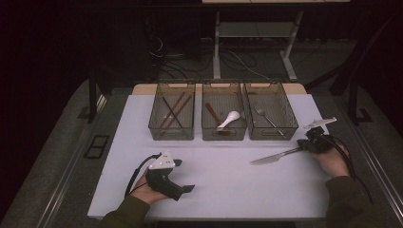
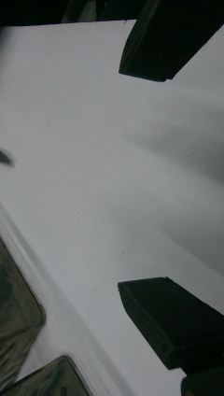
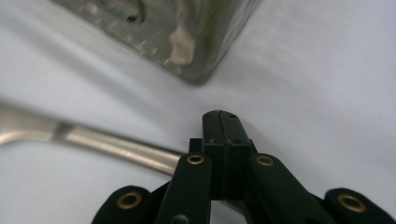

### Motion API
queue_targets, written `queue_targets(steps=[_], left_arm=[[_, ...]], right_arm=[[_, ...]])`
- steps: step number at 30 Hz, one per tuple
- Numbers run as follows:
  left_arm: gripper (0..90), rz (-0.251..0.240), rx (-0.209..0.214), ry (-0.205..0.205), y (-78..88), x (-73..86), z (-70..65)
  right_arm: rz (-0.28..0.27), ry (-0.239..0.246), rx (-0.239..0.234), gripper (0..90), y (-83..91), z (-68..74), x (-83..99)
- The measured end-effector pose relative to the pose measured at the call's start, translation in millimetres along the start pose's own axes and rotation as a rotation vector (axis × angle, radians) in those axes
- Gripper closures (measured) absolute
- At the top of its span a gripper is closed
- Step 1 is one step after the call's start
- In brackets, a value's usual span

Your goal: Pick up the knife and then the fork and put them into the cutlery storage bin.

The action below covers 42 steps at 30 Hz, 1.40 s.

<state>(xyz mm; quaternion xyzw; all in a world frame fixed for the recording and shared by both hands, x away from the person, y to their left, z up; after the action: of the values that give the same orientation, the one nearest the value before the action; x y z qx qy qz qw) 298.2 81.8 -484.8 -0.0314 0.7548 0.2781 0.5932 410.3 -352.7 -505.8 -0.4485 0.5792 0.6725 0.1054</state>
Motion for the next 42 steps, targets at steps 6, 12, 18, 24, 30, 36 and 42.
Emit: queue_targets(steps=[6, 12, 18, 24, 30, 36, 42], left_arm=[[0.0, 0.005, 0.006, -0.014, -0.3, -0.4, -1.8], [0.0, 0.004, 0.009, -0.012, -0.5, -0.4, -2.1], [0.0, 0.003, 0.01, -0.008, -0.7, -0.4, -2.8], [0.0, 0.004, 0.011, -0.007, -0.7, -0.2, -2.9], [0.0, 0.002, 0.012, -0.006, -0.8, -0.4, -3.5], [0.0, 0.011, 0.014, -0.009, -1.2, 0.4, -3.3], [0.0, 0.009, 0.012, -0.007, -1.4, 0.4, -2.9]], right_arm=[[0.035, 0.033, -0.037, 90.0, 13.5, 11.4, 9.8], [0.067, 0.064, -0.089, 90.0, 22.7, 23.2, 15.7], [0.095, 0.103, -0.137, 90.0, 29.3, 30.3, 20.0], [0.135, 0.138, -0.203, 90.0, 35.9, 41.8, 23.4], [0.168, 0.175, -0.258, 90.0, 43.5, 54.9, 27.8], [0.203, 0.201, -0.277, 90.0, 49.6, 64.2, 29.9], [0.223, 0.195, -0.273, 80.2, 48.6, 69.5, 9.6]])
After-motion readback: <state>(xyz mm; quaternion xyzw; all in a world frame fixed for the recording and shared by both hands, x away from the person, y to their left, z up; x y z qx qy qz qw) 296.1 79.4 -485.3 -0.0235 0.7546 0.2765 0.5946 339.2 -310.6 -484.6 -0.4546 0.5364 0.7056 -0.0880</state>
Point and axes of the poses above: each handheld gripper's, and its own axes: y roughly backward along the jaws, x roughly out of its underside, z roughly to its left, the point moved 8 cm from there along -y, roughly forward along the jaws, and after that the axes turned 12 degrees about -z, right-handed, at the moved point
